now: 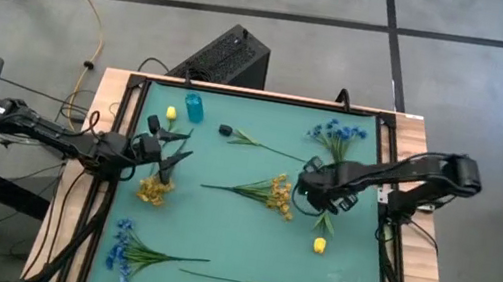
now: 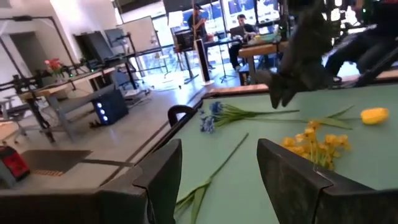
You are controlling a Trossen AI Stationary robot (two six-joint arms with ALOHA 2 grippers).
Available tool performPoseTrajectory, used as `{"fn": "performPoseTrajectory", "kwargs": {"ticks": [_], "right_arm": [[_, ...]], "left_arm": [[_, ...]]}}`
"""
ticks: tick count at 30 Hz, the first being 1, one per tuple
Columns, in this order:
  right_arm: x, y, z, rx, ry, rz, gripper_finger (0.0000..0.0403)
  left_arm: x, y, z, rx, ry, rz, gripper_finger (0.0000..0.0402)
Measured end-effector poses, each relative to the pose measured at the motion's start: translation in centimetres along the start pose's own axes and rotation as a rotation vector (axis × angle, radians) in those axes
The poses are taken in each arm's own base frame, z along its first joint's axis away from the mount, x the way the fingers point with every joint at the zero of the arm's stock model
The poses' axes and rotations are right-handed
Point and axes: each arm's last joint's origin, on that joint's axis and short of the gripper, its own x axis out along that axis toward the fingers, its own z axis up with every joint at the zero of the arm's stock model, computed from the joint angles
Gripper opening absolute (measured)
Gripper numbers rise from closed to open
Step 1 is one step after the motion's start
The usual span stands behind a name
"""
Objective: Sort flowers into vase by color
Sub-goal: Put the bottom yellow tulip into the transparent vase
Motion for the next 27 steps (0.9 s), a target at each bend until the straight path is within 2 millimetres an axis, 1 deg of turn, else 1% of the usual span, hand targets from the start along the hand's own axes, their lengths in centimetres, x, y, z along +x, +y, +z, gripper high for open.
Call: {"fn": "performPoseTrajectory", "kwargs": {"ticks": [2,5,12,16,19,27], "right_arm": [[0.7,0.4,0.6,-0.091,0.041,0.012,0.0199],[1.6,1.0,1.1,-0.177,0.106,0.024,0.0200],[3.8,1.9,1.5,-0.268,0.155,0.087,0.0185],[5.2,2.4,1.9,-0.279,0.147,0.073,0.0177],[5.6,2.7,2.1,-0.303,0.143,0.035,0.0172],[5.5,2.9,2.5,-0.325,0.131,0.015,0.0154]], "left_arm": [[0.0,0.0,0.0,-0.007,0.001,0.000,0.0199],[0.0,0.0,0.0,-0.007,0.002,0.002,0.0199],[0.0,0.0,-0.2,-0.032,0.017,-0.001,0.0199],[0.0,-0.1,-0.2,-0.043,0.019,-0.006,0.0199],[0.0,-0.1,-0.3,-0.042,0.024,-0.007,0.0199],[0.0,-0.1,-0.4,-0.038,0.033,-0.008,0.0199]]}}
